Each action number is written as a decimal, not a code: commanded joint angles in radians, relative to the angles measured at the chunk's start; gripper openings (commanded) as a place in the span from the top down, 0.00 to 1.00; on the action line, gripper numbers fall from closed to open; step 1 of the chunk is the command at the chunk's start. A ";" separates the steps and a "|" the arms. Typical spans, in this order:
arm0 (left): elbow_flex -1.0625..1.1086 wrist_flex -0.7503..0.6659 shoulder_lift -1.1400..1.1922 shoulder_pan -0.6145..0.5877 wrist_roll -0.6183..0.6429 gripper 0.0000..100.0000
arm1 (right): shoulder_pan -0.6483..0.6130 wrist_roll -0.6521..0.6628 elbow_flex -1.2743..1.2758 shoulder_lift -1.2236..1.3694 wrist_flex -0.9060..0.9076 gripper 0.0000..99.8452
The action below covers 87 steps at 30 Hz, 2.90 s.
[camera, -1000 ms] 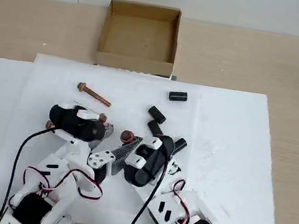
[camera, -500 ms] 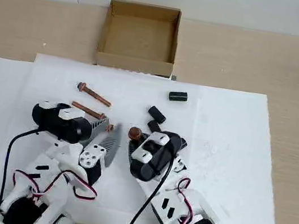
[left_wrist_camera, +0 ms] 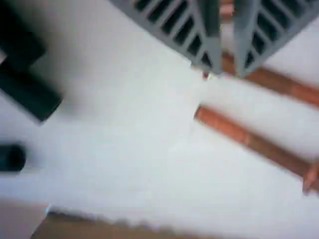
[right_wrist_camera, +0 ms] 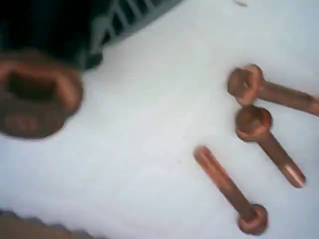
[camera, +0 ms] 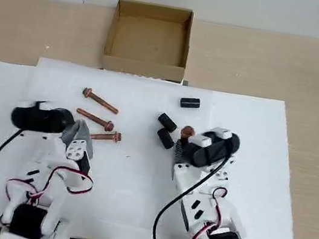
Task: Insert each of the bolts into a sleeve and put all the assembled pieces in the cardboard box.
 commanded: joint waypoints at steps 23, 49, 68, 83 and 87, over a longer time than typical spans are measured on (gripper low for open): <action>0.162 -0.026 -0.009 -0.003 -0.005 0.99 | 0.065 -0.028 -1.381 1.517 -0.077 1.00; 0.162 -0.021 -0.009 -0.003 -0.002 0.99 | 0.111 -0.009 -2.529 2.694 -0.074 1.00; 0.162 -0.021 -0.009 -0.003 -0.002 0.99 | 0.088 0.084 -2.538 2.601 0.173 0.83; 0.162 -0.025 -0.009 -0.003 -0.002 0.99 | 0.047 0.083 -2.538 2.379 0.937 0.83; 0.162 -0.025 -0.009 -0.003 -0.002 0.99 | 0.044 0.083 -2.522 2.377 1.004 0.83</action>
